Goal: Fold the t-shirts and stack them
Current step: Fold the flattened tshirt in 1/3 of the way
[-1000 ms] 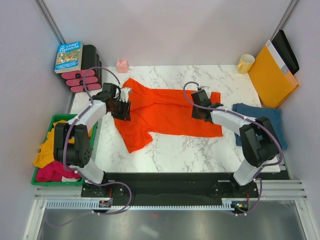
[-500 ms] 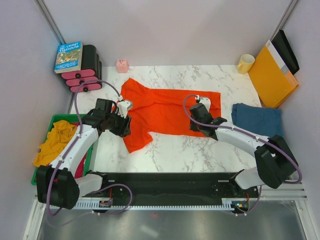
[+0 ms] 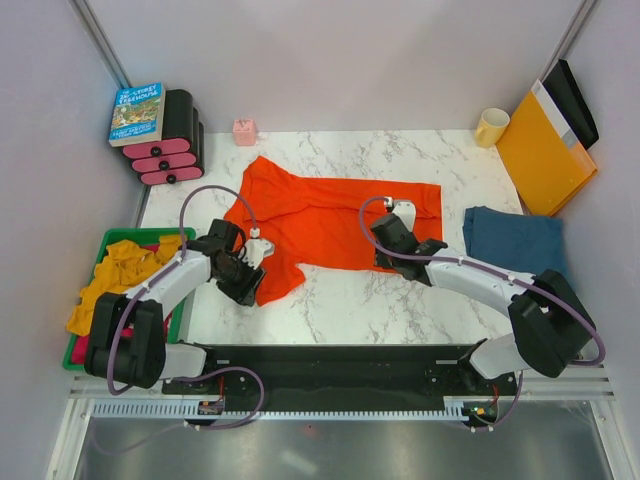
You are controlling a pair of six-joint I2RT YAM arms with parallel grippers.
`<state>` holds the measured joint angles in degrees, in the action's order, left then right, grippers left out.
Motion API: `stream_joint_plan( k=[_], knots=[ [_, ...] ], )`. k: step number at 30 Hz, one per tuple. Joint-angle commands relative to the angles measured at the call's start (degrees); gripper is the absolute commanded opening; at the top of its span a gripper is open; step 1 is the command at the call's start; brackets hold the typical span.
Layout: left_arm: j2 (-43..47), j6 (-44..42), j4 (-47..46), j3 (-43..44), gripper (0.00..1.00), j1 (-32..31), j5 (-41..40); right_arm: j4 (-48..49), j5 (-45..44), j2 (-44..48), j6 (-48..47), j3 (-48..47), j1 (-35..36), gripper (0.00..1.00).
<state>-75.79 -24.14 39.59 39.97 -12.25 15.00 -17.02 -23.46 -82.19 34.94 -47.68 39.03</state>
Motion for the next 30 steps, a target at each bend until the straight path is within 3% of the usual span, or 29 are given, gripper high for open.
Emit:
stream_joint_plan(
  k=[1, 8, 11, 25, 28, 30],
  knots=[
    [0.0, -4.2, -1.8, 0.5, 0.58, 0.1, 1.2, -0.5, -2.6, -0.1, 1.8, -1.3, 1.1, 0.46],
    [1.5, -3.4, -3.0, 2.9, 0.61, -0.1, 3.9, -0.7, -3.7, -0.8, 2.6, -0.7, 2.6, 0.47],
    [1.1, -2.8, -3.9, 3.9, 0.68, -0.4, 5.5, -0.7, -3.8, -1.5, 2.8, -0.5, 3.1, 0.47],
    [-9.5, -2.8, -4.5, 4.9, 0.65, -3.8, 7.1, -1.4, -5.3, -2.0, 2.9, -1.1, 3.5, 0.5],
    [-9.6, -3.5, -3.9, 4.4, 0.62, -3.9, 6.5, -1.6, -5.8, -1.7, 2.9, -0.7, 3.5, 0.5],
    [-10.3, -4.4, -2.9, 4.4, 0.44, -3.9, 6.4, -1.7, -5.9, -1.7, 3.3, -0.7, 3.5, 0.5]
  ],
)
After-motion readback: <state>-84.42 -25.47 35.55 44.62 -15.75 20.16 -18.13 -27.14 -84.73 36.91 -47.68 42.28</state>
